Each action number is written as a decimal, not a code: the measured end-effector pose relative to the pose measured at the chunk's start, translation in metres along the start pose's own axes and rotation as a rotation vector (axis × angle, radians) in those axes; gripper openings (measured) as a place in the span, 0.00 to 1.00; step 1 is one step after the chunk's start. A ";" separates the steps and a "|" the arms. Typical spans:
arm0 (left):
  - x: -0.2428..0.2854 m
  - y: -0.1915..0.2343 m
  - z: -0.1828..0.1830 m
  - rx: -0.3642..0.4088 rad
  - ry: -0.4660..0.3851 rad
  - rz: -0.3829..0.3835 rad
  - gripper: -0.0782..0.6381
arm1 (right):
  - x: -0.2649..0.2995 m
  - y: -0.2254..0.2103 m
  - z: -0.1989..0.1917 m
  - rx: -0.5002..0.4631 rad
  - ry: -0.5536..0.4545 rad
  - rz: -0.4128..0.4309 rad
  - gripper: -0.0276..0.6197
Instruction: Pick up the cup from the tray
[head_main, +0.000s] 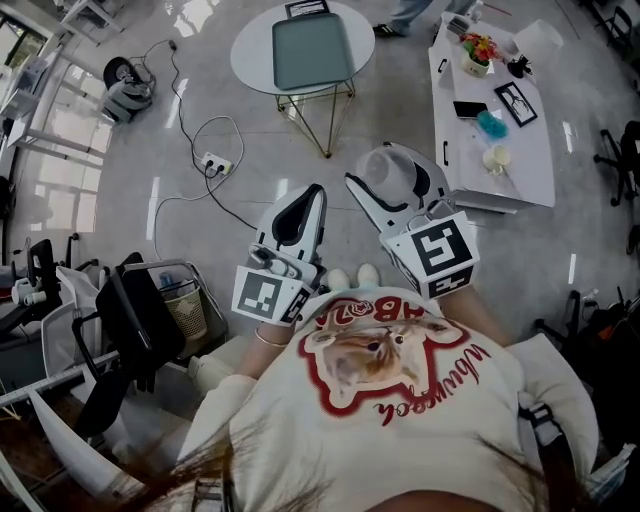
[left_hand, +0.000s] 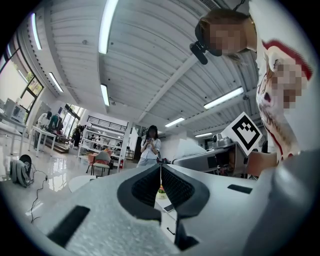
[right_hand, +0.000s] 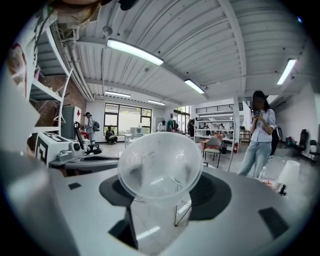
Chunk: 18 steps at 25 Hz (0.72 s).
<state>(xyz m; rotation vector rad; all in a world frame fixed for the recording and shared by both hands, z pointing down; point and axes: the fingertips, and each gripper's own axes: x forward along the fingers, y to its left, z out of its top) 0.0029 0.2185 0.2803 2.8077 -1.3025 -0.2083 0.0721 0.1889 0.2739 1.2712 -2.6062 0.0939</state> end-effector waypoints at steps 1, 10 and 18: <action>-0.001 0.001 0.000 -0.001 0.000 0.001 0.13 | 0.001 0.001 0.000 0.000 0.000 0.003 0.49; -0.002 0.005 -0.001 -0.001 -0.002 0.009 0.13 | 0.006 0.003 0.001 0.007 -0.012 0.014 0.49; -0.006 0.005 0.000 -0.003 0.005 0.005 0.13 | 0.007 0.006 0.005 0.006 -0.017 0.020 0.49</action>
